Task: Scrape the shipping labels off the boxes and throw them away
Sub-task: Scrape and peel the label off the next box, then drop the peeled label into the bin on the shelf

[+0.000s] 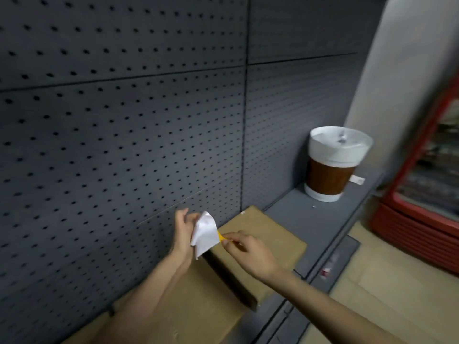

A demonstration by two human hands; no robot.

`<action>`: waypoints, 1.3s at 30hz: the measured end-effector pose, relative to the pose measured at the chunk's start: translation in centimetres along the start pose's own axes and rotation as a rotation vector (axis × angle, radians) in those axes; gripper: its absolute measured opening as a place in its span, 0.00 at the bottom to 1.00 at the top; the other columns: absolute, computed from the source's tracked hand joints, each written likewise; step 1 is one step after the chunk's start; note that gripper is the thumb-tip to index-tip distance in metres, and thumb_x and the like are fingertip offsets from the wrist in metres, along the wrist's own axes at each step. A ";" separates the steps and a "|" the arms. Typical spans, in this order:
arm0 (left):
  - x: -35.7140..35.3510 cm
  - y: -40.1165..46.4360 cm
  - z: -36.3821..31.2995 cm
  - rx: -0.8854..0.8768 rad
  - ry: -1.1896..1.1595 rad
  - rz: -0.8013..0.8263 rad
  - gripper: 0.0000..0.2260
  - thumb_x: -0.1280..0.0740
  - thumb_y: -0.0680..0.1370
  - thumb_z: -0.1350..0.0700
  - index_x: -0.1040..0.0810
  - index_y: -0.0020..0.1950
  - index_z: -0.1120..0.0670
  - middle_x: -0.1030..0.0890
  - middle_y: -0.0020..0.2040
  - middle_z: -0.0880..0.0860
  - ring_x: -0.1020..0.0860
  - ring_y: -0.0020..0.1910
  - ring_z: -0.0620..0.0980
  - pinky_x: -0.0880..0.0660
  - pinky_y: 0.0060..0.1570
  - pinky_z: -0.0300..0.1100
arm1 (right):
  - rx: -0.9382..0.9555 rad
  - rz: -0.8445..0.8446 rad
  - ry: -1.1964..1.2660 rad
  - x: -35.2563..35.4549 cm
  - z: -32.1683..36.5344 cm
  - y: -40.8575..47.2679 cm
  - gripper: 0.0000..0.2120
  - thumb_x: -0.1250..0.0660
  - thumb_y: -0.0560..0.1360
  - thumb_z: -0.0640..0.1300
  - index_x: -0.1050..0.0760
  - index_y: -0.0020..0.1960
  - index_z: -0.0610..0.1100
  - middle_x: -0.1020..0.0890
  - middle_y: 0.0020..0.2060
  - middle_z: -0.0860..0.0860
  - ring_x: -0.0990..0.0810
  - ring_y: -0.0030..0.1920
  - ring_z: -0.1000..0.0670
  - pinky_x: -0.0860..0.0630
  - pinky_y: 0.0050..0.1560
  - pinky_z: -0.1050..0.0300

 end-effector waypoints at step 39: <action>-57.1 33.2 -1.0 -0.710 1.090 0.161 0.08 0.33 0.74 0.58 0.22 0.37 0.47 0.17 0.44 0.49 0.20 0.48 0.51 0.25 0.52 0.44 | -0.262 -0.428 -0.212 51.0 -35.4 17.7 0.13 0.43 0.78 0.54 0.22 0.53 0.52 0.20 0.50 0.46 0.22 0.53 0.42 0.28 0.47 0.54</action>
Point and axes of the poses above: each hand's wrist, its own y-axis towards the middle knuckle, its own x-axis out of the back of the hand, z = x × y, the point moved 10 cm from there along y, towards the middle knuckle
